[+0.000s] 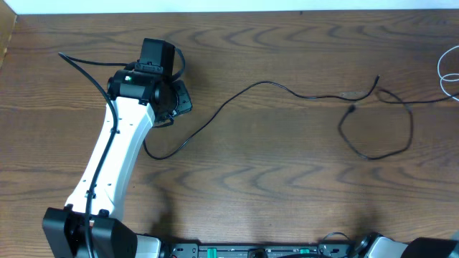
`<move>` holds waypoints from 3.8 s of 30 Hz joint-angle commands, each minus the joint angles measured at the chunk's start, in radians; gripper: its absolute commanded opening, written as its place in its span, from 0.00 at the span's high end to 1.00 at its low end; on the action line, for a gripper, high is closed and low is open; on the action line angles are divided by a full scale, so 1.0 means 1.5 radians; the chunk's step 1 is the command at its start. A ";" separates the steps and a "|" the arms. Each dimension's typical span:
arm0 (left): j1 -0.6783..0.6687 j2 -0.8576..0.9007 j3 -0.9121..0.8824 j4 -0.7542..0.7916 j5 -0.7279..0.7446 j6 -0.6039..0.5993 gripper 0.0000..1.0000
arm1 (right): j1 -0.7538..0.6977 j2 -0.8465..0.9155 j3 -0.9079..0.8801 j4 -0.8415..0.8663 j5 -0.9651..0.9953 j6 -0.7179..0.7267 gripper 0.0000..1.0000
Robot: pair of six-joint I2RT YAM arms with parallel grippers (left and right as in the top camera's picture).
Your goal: Untangle cables
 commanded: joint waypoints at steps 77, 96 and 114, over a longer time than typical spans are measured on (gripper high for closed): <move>-0.001 0.007 -0.001 -0.008 -0.001 -0.007 0.56 | 0.097 0.441 -0.163 0.081 0.194 -0.087 0.99; -0.001 0.007 -0.001 0.011 -0.002 -0.024 0.56 | -0.045 0.405 -0.151 0.417 -0.199 0.014 0.31; -0.001 0.080 -0.001 0.008 0.082 0.327 0.49 | 0.159 0.154 -0.151 0.177 -0.291 -0.090 0.01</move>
